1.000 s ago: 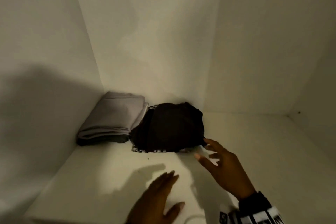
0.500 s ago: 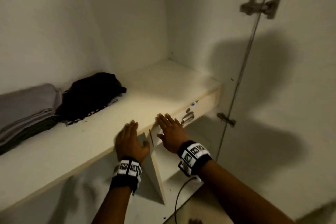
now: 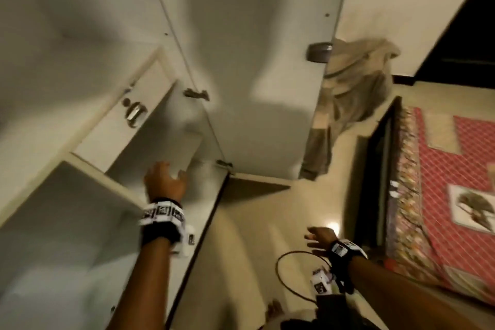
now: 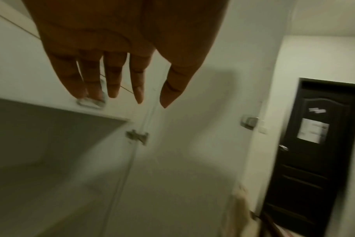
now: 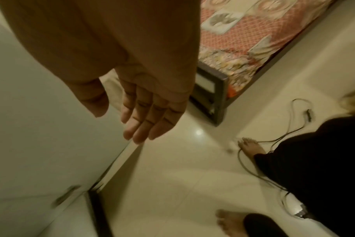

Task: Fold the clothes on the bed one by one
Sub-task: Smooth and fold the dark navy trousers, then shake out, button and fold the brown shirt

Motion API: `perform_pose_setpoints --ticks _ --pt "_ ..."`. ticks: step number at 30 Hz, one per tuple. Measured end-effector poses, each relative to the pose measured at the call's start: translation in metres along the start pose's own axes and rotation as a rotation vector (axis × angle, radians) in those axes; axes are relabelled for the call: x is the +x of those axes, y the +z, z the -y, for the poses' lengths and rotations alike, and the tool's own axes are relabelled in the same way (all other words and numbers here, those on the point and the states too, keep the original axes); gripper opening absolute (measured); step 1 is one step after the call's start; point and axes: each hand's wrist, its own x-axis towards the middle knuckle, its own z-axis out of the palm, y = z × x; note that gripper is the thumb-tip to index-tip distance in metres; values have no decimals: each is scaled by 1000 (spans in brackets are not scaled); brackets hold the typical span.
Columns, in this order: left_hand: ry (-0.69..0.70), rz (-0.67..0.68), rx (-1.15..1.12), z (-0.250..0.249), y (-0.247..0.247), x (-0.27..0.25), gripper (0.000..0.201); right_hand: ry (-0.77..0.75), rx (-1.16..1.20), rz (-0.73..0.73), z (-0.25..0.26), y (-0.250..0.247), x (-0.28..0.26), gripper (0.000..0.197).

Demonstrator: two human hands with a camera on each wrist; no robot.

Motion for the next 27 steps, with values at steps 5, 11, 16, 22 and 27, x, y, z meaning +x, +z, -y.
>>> perform_pose_setpoints --ticks 5,11,16,22,27 --pt "216 924 64 -141 180 -183 37 152 305 -200 -107 -158 -28 18" --pt "610 1532 339 -238 300 -424 25 190 725 -371 -232 -300 -72 17" --pt "723 1576 418 -312 348 -540 24 236 1090 -473 -335 -408 -91 18" --pt "879 1544 461 -435 408 -601 20 251 1255 -593 -413 -530 -110 33" --pt "432 1471 297 -536 486 -620 16 254 1324 -630 -445 -605 -115 21"
